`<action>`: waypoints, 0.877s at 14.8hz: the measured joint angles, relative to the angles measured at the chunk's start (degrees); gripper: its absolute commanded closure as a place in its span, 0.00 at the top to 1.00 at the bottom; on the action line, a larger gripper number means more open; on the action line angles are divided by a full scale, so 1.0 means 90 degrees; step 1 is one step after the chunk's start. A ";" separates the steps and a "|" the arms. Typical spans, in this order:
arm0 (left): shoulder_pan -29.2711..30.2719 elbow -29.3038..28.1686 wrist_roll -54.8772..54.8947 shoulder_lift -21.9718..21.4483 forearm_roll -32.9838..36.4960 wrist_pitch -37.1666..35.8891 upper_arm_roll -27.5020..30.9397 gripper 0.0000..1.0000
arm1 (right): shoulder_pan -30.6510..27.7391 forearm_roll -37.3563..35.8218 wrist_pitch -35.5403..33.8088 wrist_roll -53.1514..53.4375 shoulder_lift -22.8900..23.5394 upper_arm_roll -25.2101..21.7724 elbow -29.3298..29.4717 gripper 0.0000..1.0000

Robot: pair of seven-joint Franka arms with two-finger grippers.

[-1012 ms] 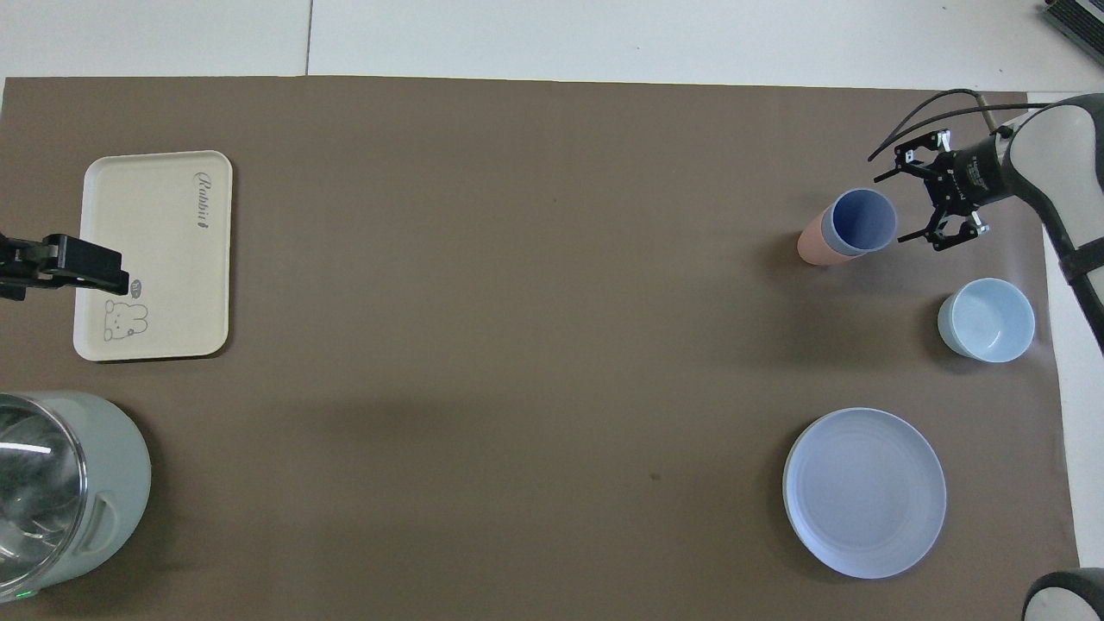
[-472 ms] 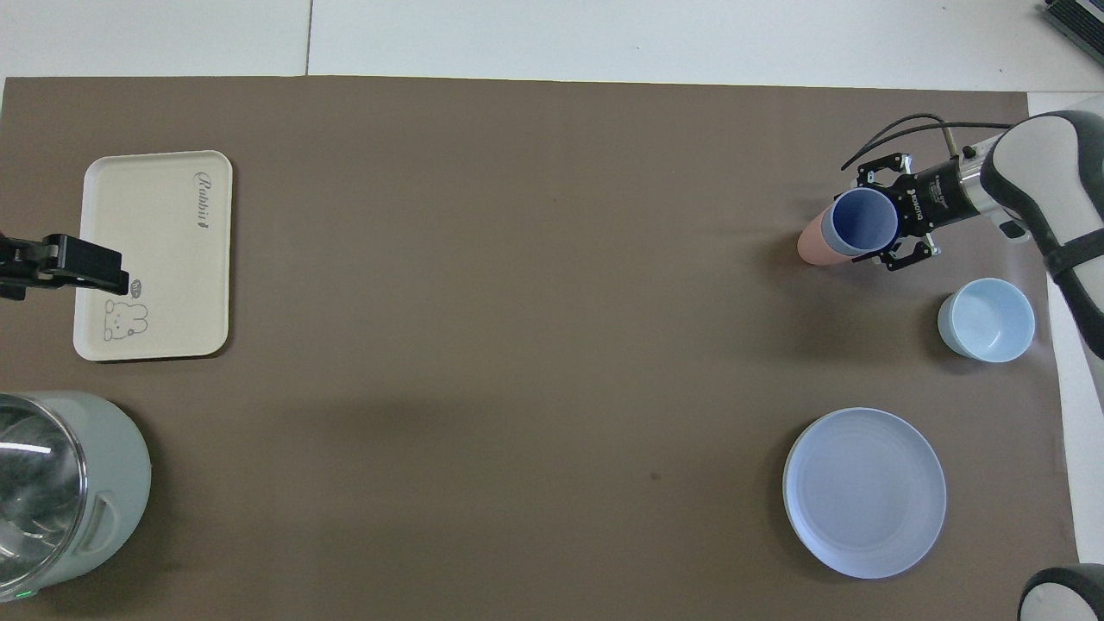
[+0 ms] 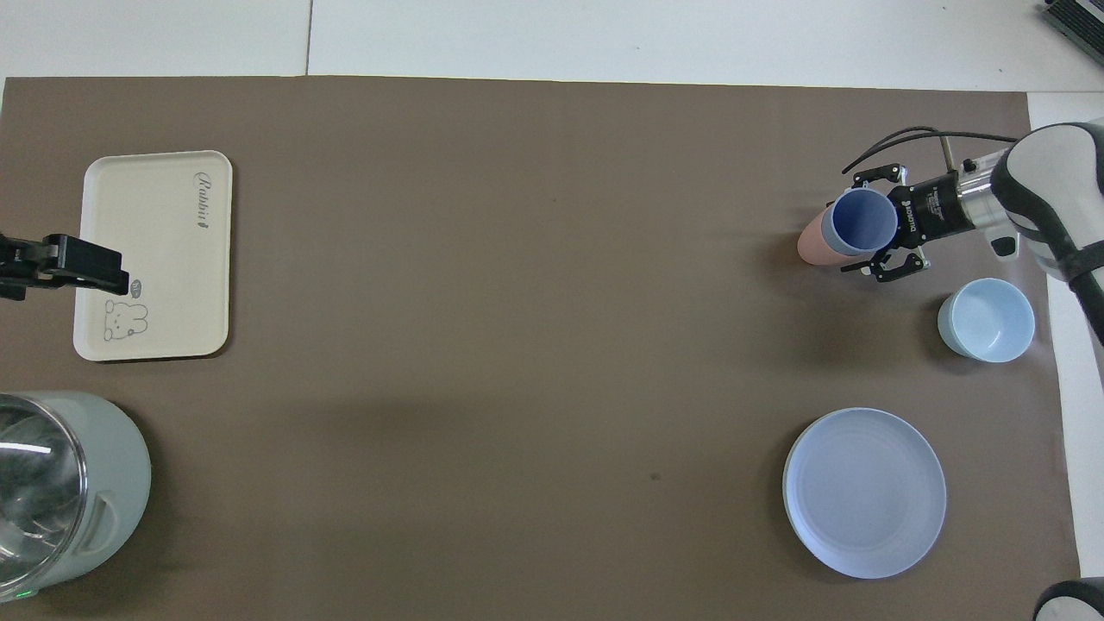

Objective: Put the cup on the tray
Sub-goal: 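Lower the right gripper around the nested cups and close it, then lift the nested cups with the right gripper toward the table center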

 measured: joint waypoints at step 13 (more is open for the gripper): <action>0.0000 0.0000 -0.0001 -0.0003 0.0000 0.0002 -0.0019 1.00 | -0.0142 0.0663 0.0199 -0.0315 -0.0182 -0.0010 -0.0399 1.00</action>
